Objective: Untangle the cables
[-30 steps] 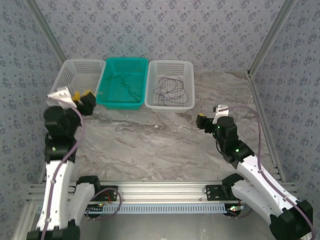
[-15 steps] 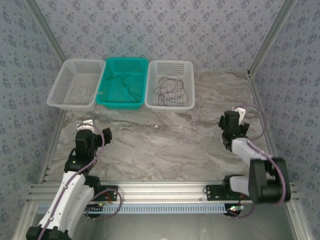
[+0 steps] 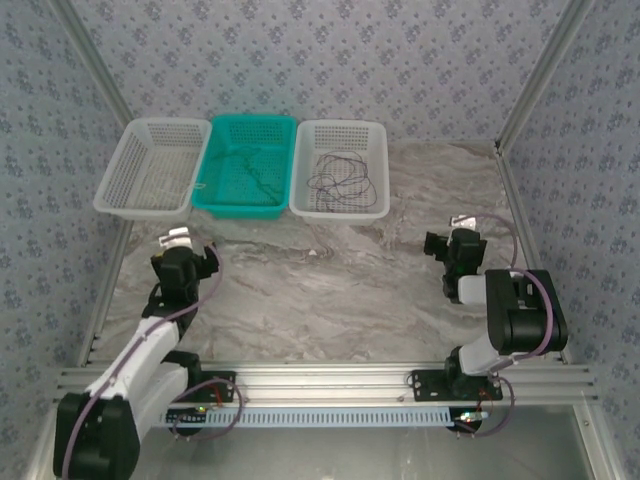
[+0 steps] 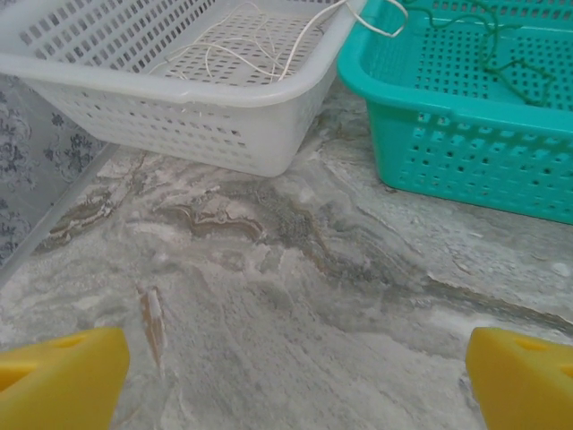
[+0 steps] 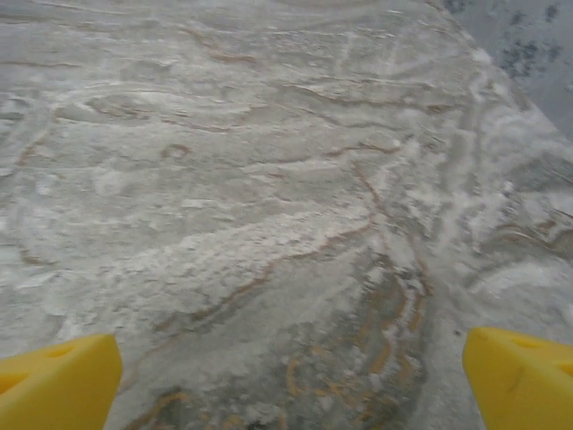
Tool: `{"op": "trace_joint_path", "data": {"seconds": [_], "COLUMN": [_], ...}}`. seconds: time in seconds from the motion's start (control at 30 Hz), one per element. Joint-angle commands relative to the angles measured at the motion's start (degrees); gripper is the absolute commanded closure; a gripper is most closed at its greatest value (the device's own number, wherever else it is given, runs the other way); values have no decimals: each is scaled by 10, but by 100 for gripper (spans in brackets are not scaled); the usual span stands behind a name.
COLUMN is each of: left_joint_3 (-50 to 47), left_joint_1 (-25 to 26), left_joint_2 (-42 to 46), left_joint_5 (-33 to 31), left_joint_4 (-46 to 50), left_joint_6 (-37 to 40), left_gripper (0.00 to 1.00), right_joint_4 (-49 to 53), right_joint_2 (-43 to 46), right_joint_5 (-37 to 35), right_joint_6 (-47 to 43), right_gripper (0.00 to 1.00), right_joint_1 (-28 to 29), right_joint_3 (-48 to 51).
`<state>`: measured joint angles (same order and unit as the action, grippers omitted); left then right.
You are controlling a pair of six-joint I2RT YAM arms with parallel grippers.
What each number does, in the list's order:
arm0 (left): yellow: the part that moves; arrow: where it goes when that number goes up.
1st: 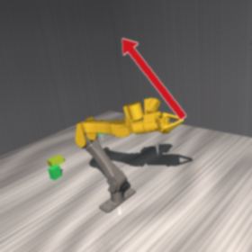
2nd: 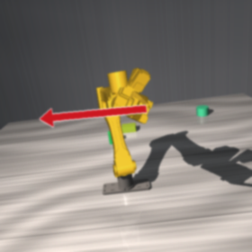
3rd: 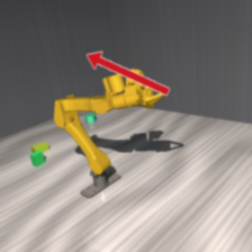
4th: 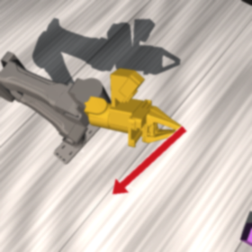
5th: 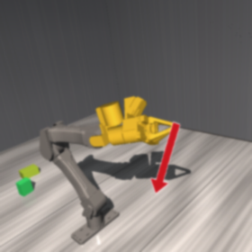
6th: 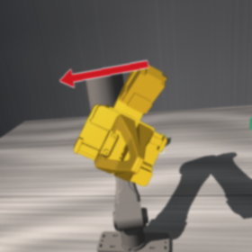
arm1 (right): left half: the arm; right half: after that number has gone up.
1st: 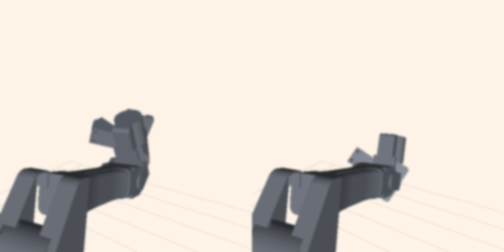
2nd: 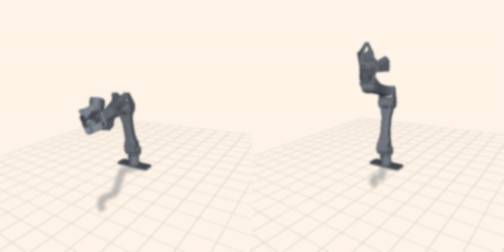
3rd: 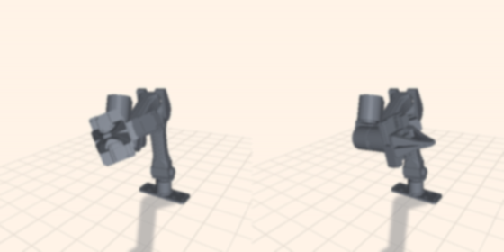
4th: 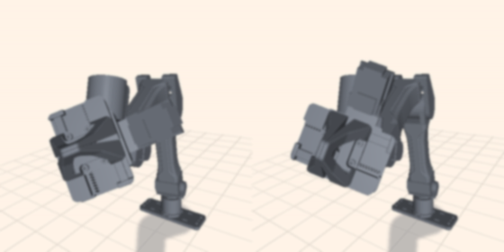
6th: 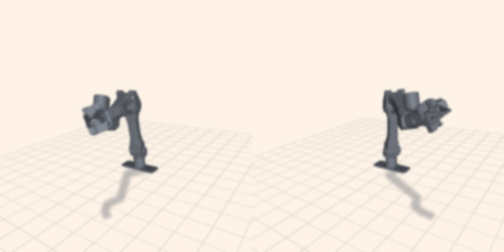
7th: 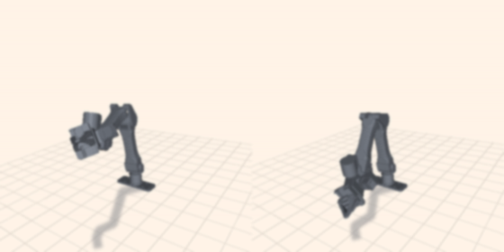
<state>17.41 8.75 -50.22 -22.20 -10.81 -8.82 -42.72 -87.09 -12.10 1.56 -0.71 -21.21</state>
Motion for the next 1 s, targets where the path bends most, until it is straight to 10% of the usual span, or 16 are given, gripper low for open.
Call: {"op": "trace_joint_path", "data": {"seconds": [0.0,0.33,0.4,0.57,0.97], "left_joint_3": [5,76,9,62,61], "left_joint_1": [-3,-83,-111,-109,-91], "left_joint_2": [-94,-353,-392,-373,-377], "left_joint_5": [-21,127,190,193,169], "left_joint_4": [-148,-307,-487,-351,-360], "left_joint_6": [60,59,53,56,71], "left_gripper": [3,1,0,1,1], "right_joint_4": [-55,-35,-35,-35,-35], "right_joint_2": [-2,0,0,1,1], "right_joint_5": [23,78,79,79,78], "right_joint_6": [-20,-23,-23,-23,-24], "right_gripper": [0,0,0,0,0], "right_joint_1": [8,-7,-8,-8,-8], "right_joint_3": [-1,-12,-11,-11,-12]}}
